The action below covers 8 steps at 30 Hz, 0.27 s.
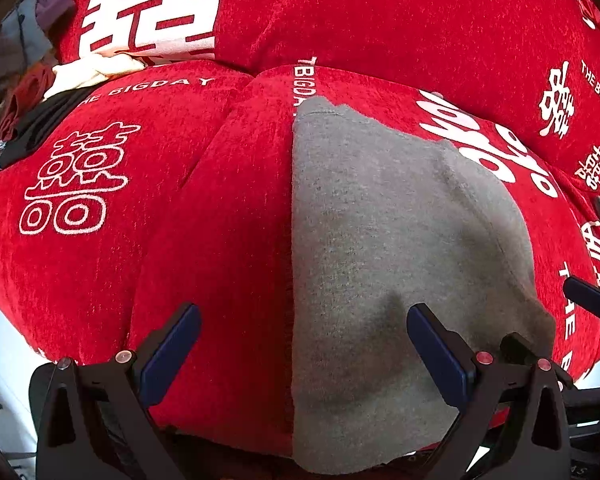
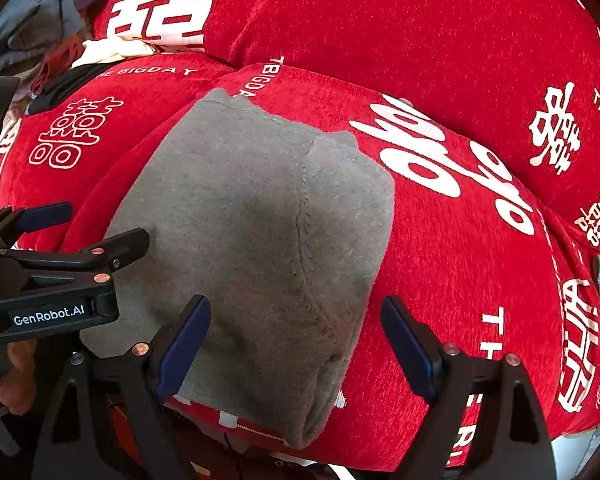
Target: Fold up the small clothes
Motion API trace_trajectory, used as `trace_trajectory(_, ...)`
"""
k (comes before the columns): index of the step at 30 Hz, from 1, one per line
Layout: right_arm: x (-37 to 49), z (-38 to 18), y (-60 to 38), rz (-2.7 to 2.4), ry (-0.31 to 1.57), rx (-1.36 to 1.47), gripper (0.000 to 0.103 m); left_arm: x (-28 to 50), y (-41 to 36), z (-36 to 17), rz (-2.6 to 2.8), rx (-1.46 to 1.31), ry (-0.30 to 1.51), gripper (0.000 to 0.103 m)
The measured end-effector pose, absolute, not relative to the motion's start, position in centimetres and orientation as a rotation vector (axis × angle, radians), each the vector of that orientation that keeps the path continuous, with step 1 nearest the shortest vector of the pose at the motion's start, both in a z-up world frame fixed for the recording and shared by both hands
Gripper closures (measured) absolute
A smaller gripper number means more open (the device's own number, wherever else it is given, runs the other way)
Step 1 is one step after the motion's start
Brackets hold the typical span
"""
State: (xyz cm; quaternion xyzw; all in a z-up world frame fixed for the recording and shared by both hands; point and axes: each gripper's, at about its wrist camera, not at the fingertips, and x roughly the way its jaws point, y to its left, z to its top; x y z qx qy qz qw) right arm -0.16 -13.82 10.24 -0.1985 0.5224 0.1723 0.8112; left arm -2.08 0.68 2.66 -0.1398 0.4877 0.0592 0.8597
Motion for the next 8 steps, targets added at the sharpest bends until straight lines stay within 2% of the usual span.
trace_trajectory(8,-0.47,10.09,-14.2,0.377,1.117,-0.415,0.014,-2.45,0.73,2.63,0.131,-0.278,1.023,0.0)
